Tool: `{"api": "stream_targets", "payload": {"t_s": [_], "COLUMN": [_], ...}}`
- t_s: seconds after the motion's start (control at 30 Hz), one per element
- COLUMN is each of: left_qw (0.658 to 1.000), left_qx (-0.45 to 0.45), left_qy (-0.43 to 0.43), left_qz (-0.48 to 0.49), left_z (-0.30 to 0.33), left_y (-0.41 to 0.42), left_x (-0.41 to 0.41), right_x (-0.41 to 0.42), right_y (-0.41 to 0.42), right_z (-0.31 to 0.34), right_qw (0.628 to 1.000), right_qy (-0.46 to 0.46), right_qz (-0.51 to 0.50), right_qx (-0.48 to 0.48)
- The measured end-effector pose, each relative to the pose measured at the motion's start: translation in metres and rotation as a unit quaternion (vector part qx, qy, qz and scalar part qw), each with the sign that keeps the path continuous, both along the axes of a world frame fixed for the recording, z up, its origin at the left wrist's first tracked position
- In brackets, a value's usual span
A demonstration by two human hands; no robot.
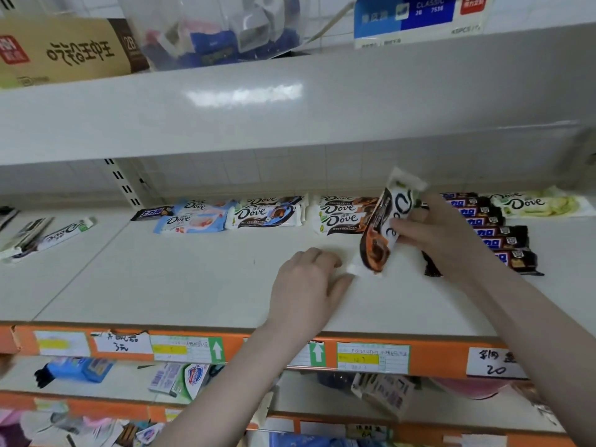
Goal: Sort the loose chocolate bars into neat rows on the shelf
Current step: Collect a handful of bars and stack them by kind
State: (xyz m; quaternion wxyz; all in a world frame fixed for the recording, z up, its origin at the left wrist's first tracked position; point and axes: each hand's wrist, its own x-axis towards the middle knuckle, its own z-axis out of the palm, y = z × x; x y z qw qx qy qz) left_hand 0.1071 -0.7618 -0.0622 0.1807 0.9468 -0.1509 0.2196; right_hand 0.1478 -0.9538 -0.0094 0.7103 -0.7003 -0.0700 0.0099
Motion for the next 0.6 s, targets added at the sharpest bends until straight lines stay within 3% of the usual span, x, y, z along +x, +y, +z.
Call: {"api": "stream_targets", "payload": {"t_s": [0.13, 0.3, 0.47, 0.6], "left_qw": [0.995, 0.996, 0.997, 0.997], "left_qx": [0.092, 0.041, 0.001, -0.009], "left_qy": [-0.019, 0.027, 0.036, 0.031], "left_qz": [0.045, 0.075, 0.072, 0.073], "left_z": [-0.012, -0.012, -0.013, -0.012], "left_y": [0.002, 0.002, 0.002, 0.002], "left_x": [-0.013, -0.021, -0.023, -0.024], "right_x": [0.022, 0.050, 0.060, 0.066], "right_y": [0.000, 0.023, 0.039, 0.043], "right_z": [0.022, 0.011, -0.014, -0.026], "right_qw": [0.985, 0.916, 0.883, 0.852], "right_qy": [-0.079, -0.154, -0.143, -0.162], "right_qz": [-0.032, 0.024, 0.100, 0.097], "right_qx": [-0.152, -0.369, -0.435, -0.488]}}
